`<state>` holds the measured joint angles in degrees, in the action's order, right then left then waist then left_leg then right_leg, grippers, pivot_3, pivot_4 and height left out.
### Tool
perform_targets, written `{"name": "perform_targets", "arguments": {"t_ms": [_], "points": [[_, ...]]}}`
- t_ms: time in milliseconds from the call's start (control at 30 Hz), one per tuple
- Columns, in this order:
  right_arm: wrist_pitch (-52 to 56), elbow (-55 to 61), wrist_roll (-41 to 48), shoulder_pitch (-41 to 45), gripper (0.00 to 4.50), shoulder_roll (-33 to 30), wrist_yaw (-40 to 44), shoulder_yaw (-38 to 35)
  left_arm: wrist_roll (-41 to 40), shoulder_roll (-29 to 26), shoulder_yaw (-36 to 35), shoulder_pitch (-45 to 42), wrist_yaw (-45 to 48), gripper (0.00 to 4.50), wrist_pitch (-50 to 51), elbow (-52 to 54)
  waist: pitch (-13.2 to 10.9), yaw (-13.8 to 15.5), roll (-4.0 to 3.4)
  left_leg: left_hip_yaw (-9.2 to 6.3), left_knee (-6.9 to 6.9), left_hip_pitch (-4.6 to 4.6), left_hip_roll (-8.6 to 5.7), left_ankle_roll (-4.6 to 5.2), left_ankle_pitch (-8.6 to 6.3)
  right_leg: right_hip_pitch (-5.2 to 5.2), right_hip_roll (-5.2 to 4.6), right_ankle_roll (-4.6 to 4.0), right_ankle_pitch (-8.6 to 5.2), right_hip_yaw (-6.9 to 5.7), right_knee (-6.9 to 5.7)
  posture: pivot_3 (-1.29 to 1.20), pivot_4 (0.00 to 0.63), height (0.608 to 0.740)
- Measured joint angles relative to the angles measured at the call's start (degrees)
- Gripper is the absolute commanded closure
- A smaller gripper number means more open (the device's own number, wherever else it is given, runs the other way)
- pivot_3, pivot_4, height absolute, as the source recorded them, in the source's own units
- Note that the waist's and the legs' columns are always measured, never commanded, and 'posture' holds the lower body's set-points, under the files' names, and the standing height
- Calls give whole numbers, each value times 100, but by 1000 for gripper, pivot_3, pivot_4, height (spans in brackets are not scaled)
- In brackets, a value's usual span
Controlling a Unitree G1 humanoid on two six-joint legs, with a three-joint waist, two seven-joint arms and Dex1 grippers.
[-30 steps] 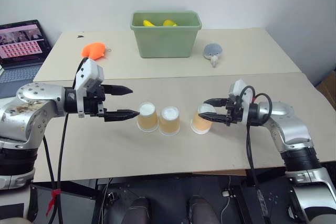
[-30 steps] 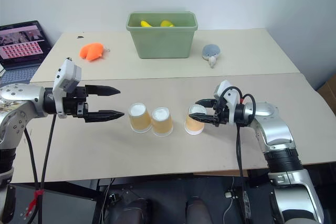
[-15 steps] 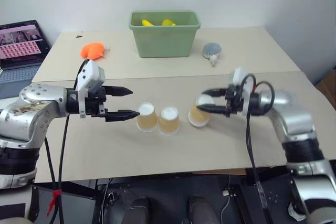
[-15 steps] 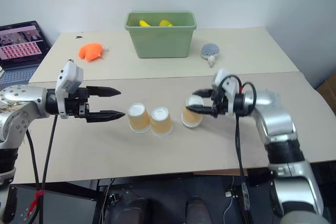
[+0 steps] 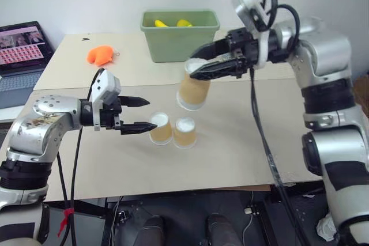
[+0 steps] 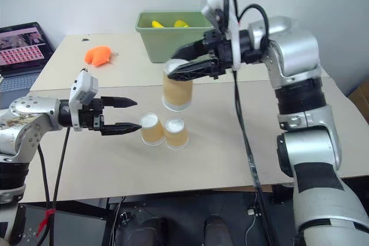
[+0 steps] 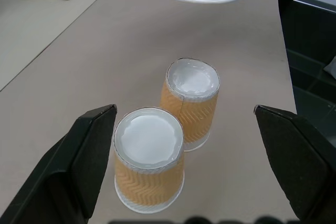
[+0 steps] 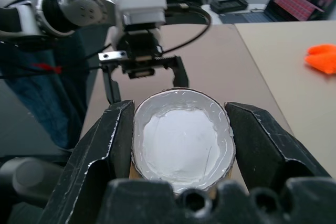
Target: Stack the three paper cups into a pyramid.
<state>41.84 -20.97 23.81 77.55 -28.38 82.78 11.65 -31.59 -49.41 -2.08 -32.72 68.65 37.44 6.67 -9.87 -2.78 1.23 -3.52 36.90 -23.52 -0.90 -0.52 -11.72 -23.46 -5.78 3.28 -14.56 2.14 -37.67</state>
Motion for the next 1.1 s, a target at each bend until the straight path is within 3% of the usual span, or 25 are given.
{"name": "perform_targets", "arguments": {"t_ms": [200, 500, 1100], "points": [[-203, -353, -186, 54, 1919, 483, 9, 248, -1, -10, 0, 2, 6, 0, 12, 19, 0, 30, 0, 1, 2, 0, -2, 0, 0, -2, -2, 0, 0, -1, -7, 0, 150, 735], [-1618, -1343, -1024, -269, 1919, 654, -91, 565, -12, -61, -19, 38, -47, 0, 46, 158, 0, 10, 3, 6, 1, -21, -2, -2, 1, -38, -1, -1, 0, 6, -28, 0, 150, 735], [-1704, -1872, -1164, -118, 1919, 936, -149, 353, -14, -192, -46, 103, -50, 0, 153, 179, 0, -119, 3, 18, 0, -31, 0, -6, 4, -68, -1, -2, 1, 12, -42, 0, 150, 735]]}}
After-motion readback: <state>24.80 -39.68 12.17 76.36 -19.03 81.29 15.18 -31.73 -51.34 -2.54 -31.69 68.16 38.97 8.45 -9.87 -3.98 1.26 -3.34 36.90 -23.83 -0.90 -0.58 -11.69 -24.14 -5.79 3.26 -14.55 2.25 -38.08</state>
